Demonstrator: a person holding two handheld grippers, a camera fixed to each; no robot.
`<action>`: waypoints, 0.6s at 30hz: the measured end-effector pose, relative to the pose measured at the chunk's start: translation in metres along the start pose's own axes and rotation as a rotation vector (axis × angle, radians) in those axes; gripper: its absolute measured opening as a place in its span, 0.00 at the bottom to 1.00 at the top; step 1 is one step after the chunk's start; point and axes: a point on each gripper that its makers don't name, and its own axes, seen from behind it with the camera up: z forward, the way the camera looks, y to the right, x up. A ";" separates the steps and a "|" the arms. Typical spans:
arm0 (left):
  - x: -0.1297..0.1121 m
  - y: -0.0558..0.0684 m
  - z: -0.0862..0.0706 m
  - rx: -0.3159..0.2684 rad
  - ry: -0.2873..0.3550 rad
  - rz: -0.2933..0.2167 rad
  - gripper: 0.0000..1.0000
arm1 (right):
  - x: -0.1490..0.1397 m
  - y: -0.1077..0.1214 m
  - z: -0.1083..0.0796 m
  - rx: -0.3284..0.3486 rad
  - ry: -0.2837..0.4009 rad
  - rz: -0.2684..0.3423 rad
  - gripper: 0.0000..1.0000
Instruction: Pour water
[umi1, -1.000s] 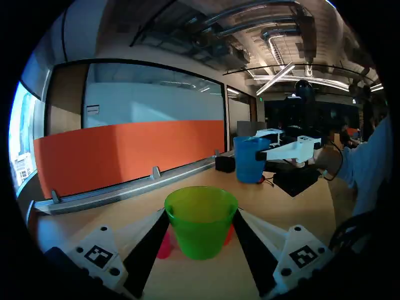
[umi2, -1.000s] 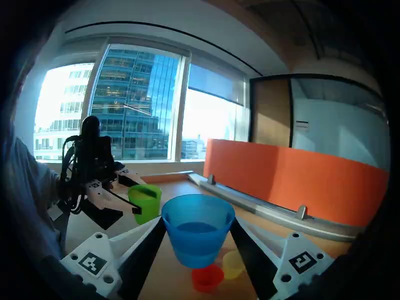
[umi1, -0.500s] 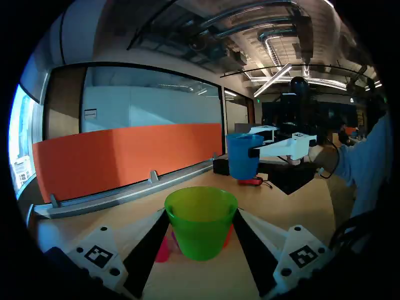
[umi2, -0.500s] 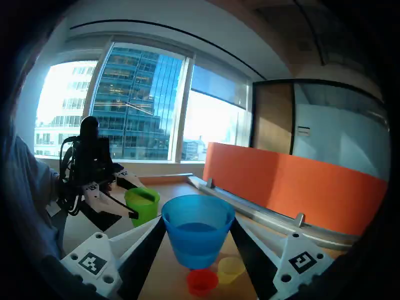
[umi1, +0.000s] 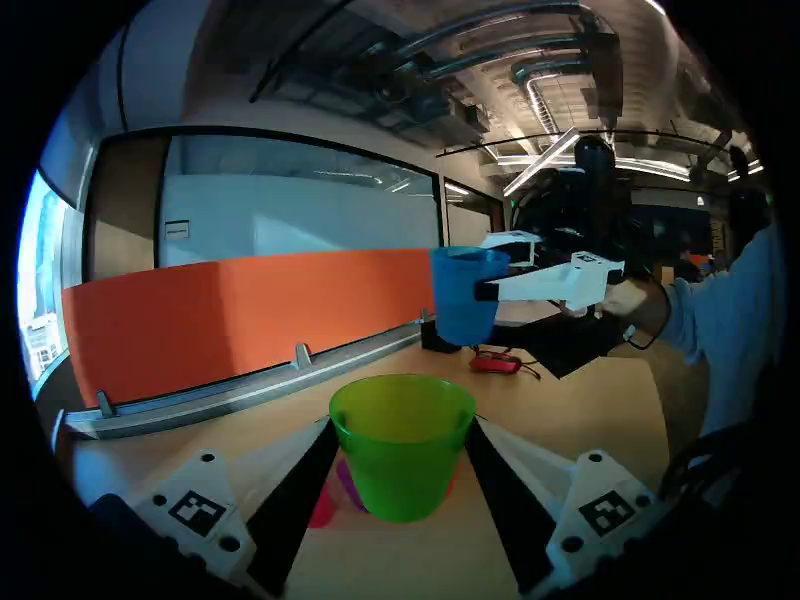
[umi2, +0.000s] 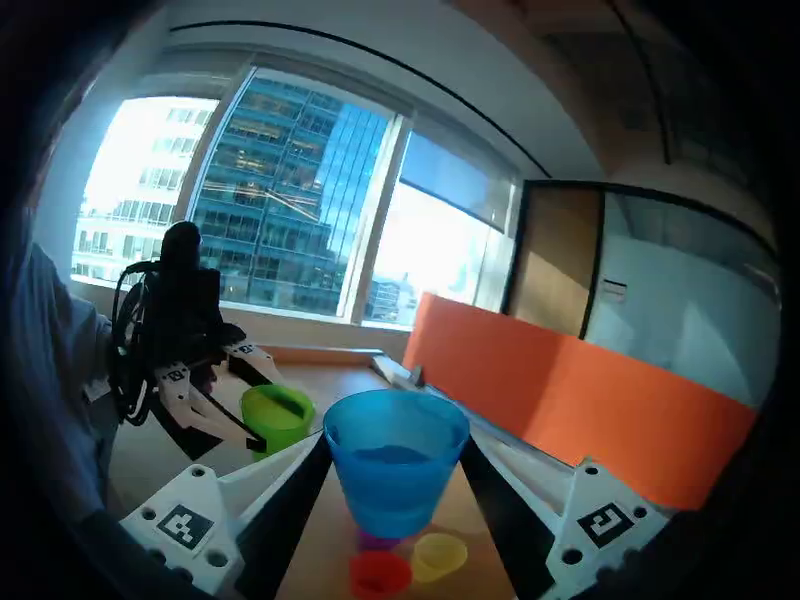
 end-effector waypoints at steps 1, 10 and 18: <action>0.000 0.002 0.000 -0.002 0.000 0.000 0.86 | 0.002 0.000 0.001 0.000 0.001 -0.012 0.91; -0.002 0.013 0.003 -0.020 -0.003 0.008 0.86 | 0.017 0.001 0.007 0.004 0.006 -0.106 0.91; 0.001 0.019 0.004 -0.028 0.000 0.006 0.86 | 0.028 0.003 0.012 0.003 -0.003 -0.210 0.91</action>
